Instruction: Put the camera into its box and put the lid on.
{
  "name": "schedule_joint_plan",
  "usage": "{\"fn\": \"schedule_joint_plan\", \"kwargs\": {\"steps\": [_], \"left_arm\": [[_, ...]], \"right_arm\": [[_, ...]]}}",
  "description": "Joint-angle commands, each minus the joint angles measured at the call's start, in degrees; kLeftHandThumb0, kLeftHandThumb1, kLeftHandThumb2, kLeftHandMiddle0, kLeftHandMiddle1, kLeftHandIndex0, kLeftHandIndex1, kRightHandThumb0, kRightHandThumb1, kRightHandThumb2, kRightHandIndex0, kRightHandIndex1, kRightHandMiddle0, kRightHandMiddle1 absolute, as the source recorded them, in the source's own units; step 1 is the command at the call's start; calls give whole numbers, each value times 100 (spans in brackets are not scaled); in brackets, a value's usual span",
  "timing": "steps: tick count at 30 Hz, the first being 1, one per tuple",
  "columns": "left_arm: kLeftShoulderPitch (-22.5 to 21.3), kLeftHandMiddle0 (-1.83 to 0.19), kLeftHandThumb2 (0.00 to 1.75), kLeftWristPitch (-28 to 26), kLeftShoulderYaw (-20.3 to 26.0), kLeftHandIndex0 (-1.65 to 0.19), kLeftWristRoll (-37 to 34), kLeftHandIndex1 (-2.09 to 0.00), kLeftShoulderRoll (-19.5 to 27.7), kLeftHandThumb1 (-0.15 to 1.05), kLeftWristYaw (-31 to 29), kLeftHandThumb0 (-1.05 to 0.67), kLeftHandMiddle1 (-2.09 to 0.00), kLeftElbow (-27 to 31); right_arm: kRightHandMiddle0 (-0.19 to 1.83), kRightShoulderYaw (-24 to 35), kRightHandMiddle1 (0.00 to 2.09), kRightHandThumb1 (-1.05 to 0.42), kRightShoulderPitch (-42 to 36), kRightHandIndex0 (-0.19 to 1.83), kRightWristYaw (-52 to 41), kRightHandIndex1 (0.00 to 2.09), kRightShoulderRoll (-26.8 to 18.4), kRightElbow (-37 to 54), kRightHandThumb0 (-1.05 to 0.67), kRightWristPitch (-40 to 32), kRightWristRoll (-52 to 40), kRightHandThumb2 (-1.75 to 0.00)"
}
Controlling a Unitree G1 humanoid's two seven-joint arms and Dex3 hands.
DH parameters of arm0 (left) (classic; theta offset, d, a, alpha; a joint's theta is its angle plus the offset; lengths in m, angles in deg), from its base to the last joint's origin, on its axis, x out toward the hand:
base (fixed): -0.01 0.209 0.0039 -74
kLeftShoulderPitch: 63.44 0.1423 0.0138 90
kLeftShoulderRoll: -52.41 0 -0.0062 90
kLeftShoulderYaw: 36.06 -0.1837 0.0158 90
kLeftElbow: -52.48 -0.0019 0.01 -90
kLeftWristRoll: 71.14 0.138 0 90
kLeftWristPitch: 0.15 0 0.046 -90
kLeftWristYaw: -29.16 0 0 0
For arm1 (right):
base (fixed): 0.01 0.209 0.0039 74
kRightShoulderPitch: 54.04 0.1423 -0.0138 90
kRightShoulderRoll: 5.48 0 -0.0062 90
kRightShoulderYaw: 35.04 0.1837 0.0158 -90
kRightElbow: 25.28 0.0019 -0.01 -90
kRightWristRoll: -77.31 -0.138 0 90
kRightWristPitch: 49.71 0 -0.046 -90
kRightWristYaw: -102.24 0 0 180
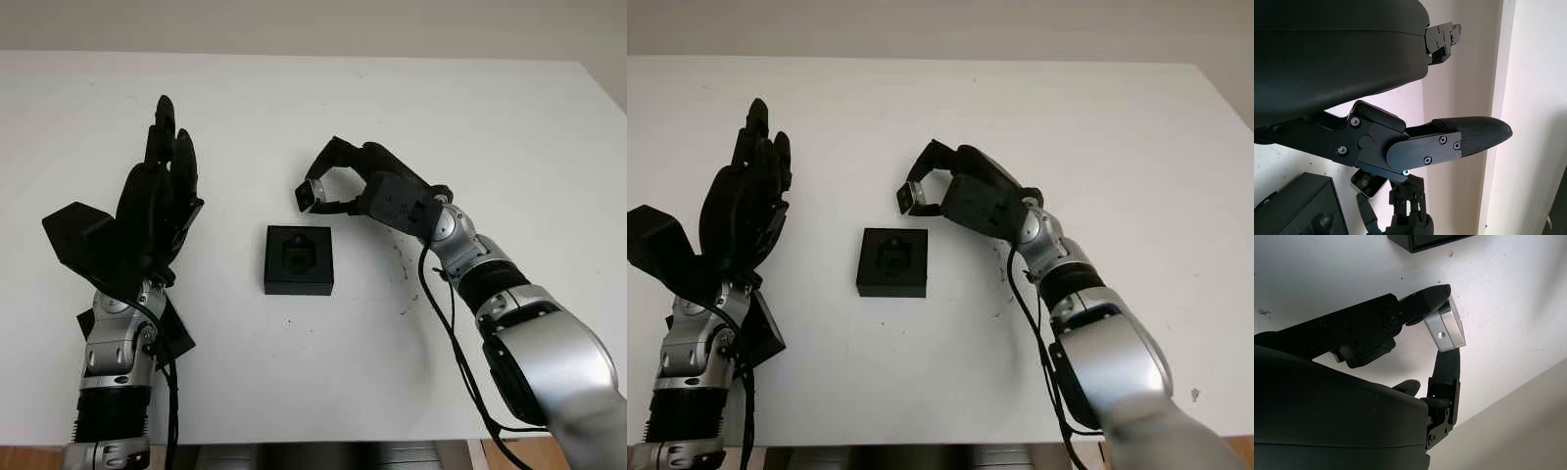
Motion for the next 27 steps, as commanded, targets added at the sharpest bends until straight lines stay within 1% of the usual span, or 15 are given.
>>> {"fn": "schedule_joint_plan", "kwargs": {"steps": [1,10,14,17,21,24,27], "left_arm": [[14,19,60,23,-14,19,26,0,35,105,-10,-82,0,77],[40,19,59,29,-1,19,22,0,35,105,-9,-82,0,95],[44,19,59,33,10,19,22,0,43,105,-10,-82,0,96],[76,19,60,31,11,19,29,0,36,105,7,-82,0,133],[71,19,60,52,19,19,15,0,65,105,-41,-82,0,97],[90,19,59,47,27,19,2,0,65,105,-56,-82,0,113],[123,19,59,31,26,19,11,0,73,105,-62,-81,0,153]], "right_arm": [[30,76,158,-99,-56,17,65,41,28,101,-38,118,-53,-6],[30,333,162,-100,-95,20,95,39,135,180,-38,163,-315,-5],[30,628,162,-99,-161,20,-85,40,267,353,-41,23,-721,-5],[30,857,163,-99,-287,18,-359,40,365,643,-43,-171,-1090,-5],[30,1208,163,-100,-666,13,-815,37,556,1557,-44,-937,-1762,-6],[27,1408,165,-101,-1141,10,-1042,29,732,2518,-38,-1617,-2269,-6],[25,1454,166,-103,-1547,11,-1097,23,826,3311,-37,-2108,-2493,-6]]}}
